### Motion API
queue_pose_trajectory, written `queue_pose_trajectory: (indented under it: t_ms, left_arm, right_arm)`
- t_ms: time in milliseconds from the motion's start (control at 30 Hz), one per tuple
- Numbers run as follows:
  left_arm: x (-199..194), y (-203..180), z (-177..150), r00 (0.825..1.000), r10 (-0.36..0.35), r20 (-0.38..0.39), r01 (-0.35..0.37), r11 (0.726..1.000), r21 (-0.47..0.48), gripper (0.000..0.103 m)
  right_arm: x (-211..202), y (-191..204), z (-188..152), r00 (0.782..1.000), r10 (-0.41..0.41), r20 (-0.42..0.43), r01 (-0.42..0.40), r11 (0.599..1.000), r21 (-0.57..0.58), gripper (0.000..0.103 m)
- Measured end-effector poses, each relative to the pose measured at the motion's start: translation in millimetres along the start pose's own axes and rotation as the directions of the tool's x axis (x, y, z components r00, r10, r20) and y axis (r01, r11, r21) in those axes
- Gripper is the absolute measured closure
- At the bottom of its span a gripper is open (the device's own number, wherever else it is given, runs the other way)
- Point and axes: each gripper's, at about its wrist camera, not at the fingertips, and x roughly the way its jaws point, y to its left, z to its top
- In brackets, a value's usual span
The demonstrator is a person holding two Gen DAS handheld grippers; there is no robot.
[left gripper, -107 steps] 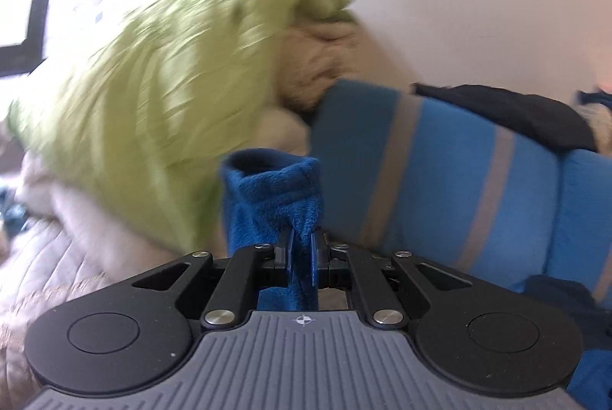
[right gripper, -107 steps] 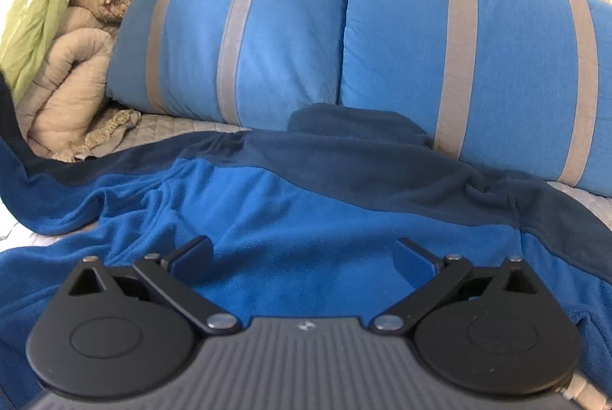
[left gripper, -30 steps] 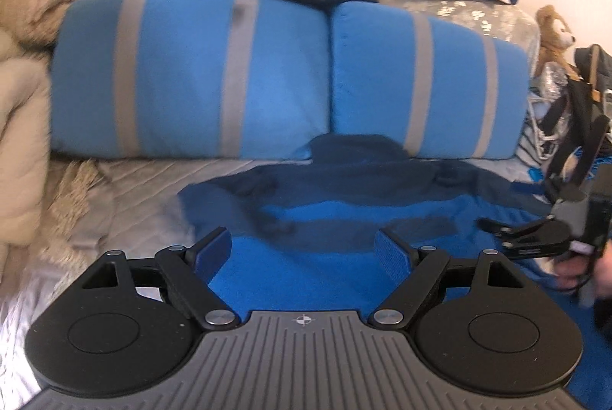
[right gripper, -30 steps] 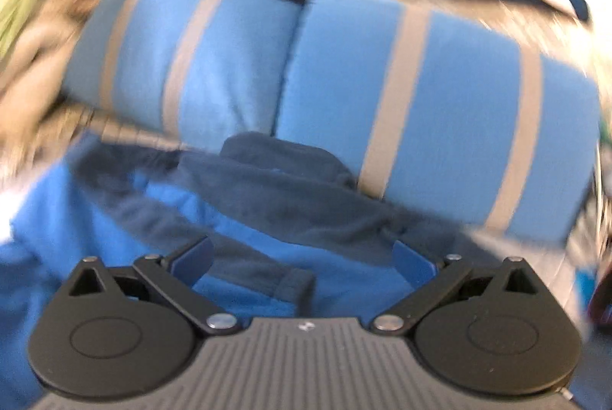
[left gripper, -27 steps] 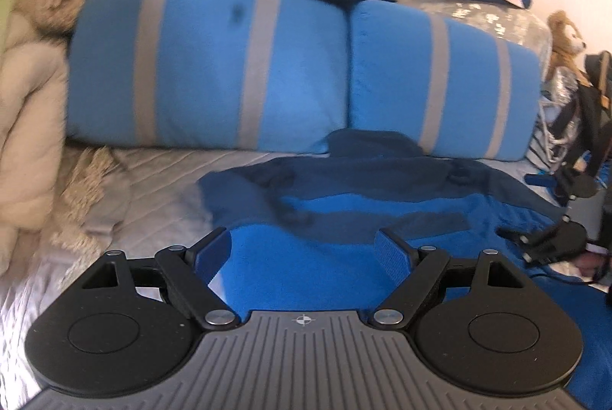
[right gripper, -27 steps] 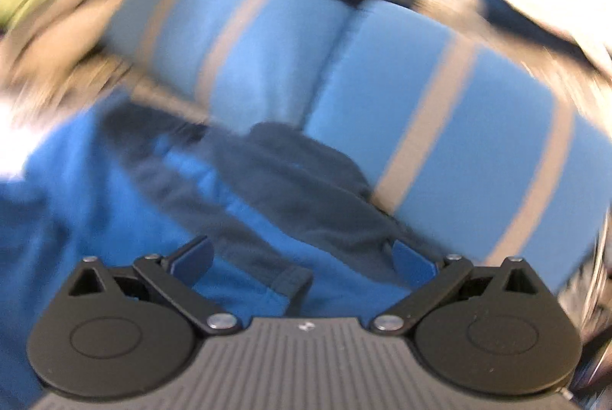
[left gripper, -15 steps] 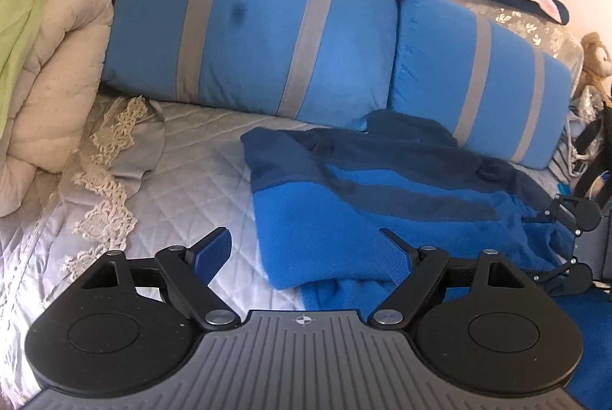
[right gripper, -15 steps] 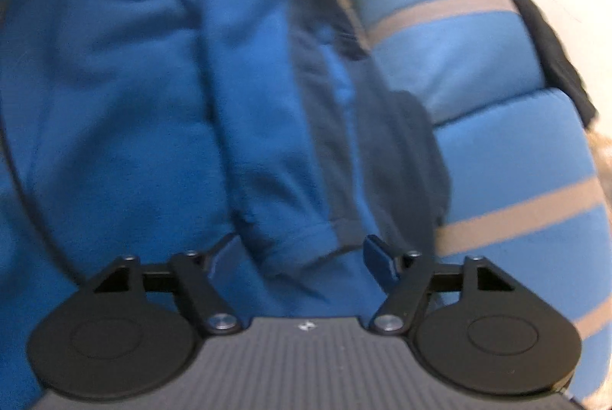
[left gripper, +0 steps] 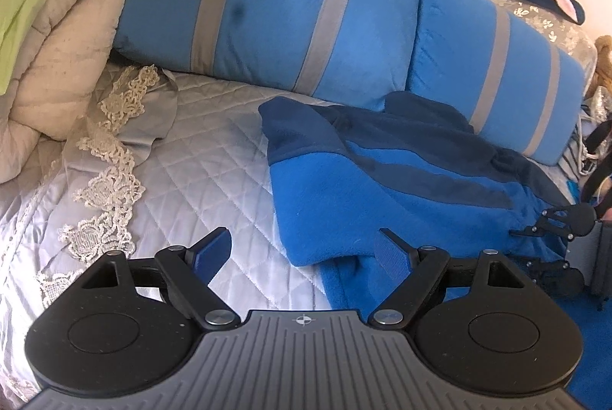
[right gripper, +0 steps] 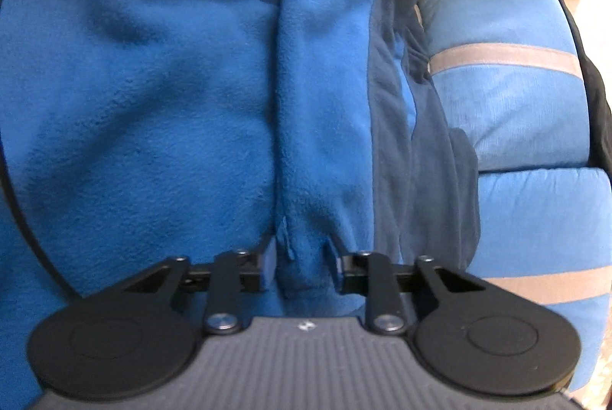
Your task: Fold clothes
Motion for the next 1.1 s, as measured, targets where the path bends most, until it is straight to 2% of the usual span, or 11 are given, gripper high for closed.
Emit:
queue_pose_trajectory:
  t_ms: [133, 200, 233, 267, 433, 533, 733, 800, 933, 1100]
  left_arm:
    - [1, 0, -1, 1.0, 0.0, 0.005, 0.0, 1.0, -0.007, 0.021]
    - [2, 0, -2, 1.0, -0.003, 0.007, 0.003, 1.0, -0.005, 0.021]
    - [2, 0, -3, 1.0, -0.003, 0.008, 0.003, 1.0, -0.003, 0.021]
    - [3, 0, -3, 1.0, 0.0, 0.007, 0.0, 1.0, -0.002, 0.021]
    - [8, 3, -6, 1.0, 0.015, 0.011, -0.015, 1.0, 0.015, 0.021]
    - [14, 5, -8, 0.999, 0.04, 0.017, -0.041, 0.999, 0.032, 0.021]
    - [32, 4, -11, 0.995, 0.085, 0.052, -0.09, 0.989, 0.121, 0.021]
    - [41, 4, -10, 0.996, 0.083, 0.038, -0.087, 0.989, 0.119, 0.021]
    - [58, 2, -6, 1.0, 0.013, 0.013, -0.014, 0.992, 0.122, 0.021]
    - [80, -7, -2, 0.997, -0.076, -0.03, 0.08, 0.98, 0.182, 0.021]
  right_arm:
    - [5, 5, 3, 1.0, -0.004, -0.016, 0.003, 0.999, -0.036, 0.066]
    - [7, 6, 5, 1.0, -0.004, -0.025, 0.003, 0.999, -0.047, 0.079]
    - [8, 7, 6, 1.0, -0.006, -0.029, 0.004, 0.999, -0.053, 0.091]
    - [8, 8, 6, 0.999, -0.009, -0.032, 0.007, 0.998, -0.057, 0.093]
    - [-2, -9, 11, 0.998, -0.051, -0.029, 0.049, 0.997, -0.055, 0.096]
    - [-13, -24, 12, 0.994, -0.111, -0.013, 0.11, 0.992, -0.055, 0.096]
    - [-38, -68, 20, 0.97, -0.241, 0.023, 0.242, 0.969, -0.044, 0.097]
    - [-45, -81, 25, 0.961, -0.276, 0.033, 0.277, 0.959, -0.055, 0.097]
    - [-62, -110, 38, 0.936, -0.349, 0.046, 0.352, 0.934, -0.065, 0.097]
    - [-75, -154, 58, 0.901, -0.431, 0.061, 0.433, 0.901, -0.037, 0.097]
